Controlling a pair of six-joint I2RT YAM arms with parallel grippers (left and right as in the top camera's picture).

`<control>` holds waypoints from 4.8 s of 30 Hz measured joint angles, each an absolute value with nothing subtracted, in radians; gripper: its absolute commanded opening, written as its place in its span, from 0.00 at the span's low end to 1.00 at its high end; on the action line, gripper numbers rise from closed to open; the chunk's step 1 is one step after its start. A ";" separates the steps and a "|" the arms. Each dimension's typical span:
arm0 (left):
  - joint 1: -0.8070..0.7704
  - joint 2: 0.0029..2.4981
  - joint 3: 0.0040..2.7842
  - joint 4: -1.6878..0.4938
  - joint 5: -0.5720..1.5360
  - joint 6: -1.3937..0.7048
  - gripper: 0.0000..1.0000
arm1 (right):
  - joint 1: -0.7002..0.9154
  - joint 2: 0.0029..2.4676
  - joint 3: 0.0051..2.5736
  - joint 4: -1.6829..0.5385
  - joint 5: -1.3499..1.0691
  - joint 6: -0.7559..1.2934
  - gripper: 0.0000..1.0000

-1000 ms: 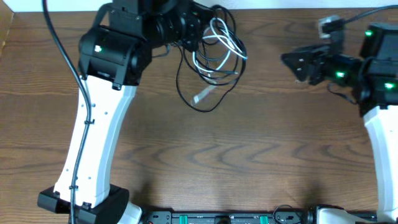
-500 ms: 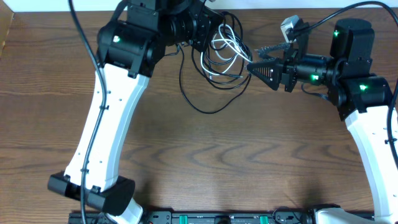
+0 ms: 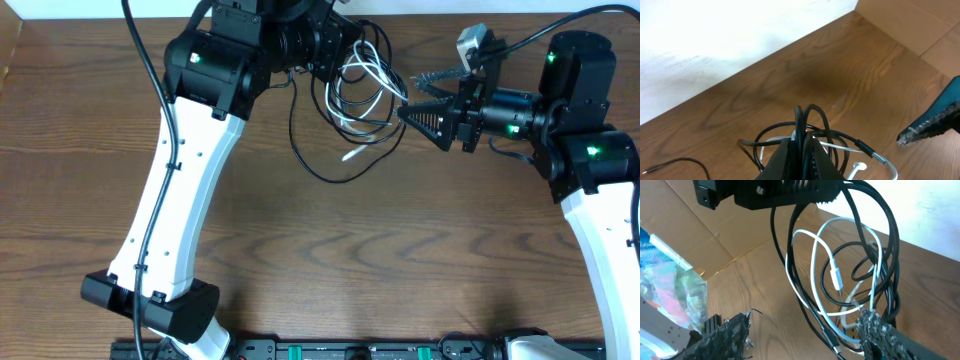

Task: Untangle cables

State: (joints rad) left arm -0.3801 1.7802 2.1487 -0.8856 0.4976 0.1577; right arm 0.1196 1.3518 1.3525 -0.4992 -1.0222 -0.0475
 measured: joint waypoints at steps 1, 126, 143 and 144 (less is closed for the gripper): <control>-0.382 1.780 2.149 -0.886 0.501 0.158 0.08 | 0.121 1.352 1.353 -0.500 -1.018 -0.048 0.68; -0.042 1.780 2.149 -0.847 0.223 0.180 0.08 | -0.687 1.495 1.352 -0.687 -0.410 0.250 0.01; 0.030 1.780 2.149 -0.859 0.212 0.176 0.08 | -0.693 1.495 1.352 -0.698 -0.368 0.273 0.01; 0.024 1.780 2.149 -0.860 0.224 0.176 0.08 | -0.667 1.495 1.352 -0.698 -0.371 0.273 0.01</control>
State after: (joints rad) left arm 0.0238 1.7802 2.1487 -0.8604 0.2241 0.1757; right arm -0.6666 1.4948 1.3521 -0.6975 -0.3710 0.2726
